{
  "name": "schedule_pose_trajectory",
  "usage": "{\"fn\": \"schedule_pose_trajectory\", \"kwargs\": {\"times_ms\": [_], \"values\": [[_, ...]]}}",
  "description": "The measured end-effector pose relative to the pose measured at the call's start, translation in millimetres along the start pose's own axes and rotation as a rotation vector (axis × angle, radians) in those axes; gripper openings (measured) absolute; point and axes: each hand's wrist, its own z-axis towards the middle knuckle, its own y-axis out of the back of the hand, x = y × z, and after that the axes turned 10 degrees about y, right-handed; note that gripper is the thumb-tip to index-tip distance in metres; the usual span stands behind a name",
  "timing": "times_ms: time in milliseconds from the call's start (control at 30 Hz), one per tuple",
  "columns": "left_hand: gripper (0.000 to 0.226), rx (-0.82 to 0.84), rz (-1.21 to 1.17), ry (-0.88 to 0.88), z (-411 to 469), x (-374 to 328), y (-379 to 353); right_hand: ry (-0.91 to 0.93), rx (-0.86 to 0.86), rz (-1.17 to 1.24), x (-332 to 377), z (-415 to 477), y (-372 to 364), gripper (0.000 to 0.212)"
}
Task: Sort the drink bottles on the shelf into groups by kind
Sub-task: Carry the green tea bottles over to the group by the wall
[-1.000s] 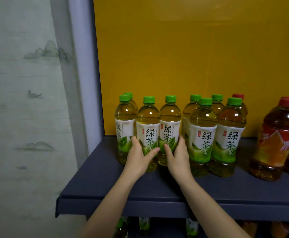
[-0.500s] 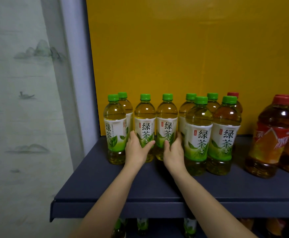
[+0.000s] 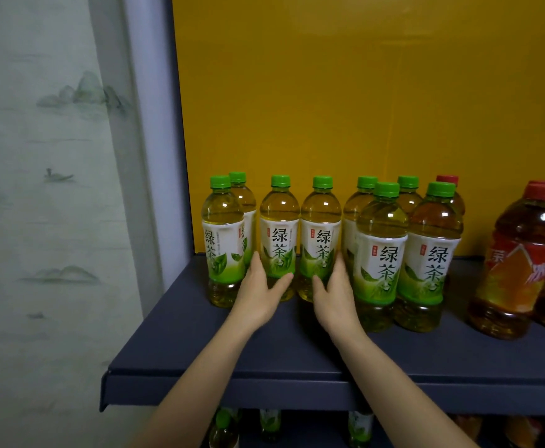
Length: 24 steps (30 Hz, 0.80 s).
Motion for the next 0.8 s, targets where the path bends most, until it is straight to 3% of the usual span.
{"fn": "schedule_pose_trajectory", "kwargs": {"times_ms": [67,167,267,367,467,533,633,800], "values": [[0.046,-0.04,0.002,-0.025,-16,5,11,0.03,0.05,-0.007,4,-11,2,0.076],[0.019,-0.383,0.151,-0.141,-33,9,32,0.095,0.047,-0.053,11,-30,3,0.071],[0.051,-0.627,0.247,-0.114,-24,11,48,0.185,0.06,0.002,21,-36,-2,0.057],[0.088,-0.503,0.165,0.026,2,14,56,0.192,0.231,0.034,27,-28,-21,0.049],[0.083,-0.262,-0.059,0.172,20,21,64,0.197,0.357,0.031,33,-18,-42,0.055],[0.072,-0.275,-0.087,0.206,24,28,69,0.205,0.379,0.044,37,-13,-56,0.059],[0.076,-0.39,-0.091,0.224,27,37,79,0.195,0.397,0.047,38,-2,-77,0.062],[0.06,-0.439,-0.128,0.227,27,45,93,0.026,0.338,0.041,39,18,-109,0.068]]}}
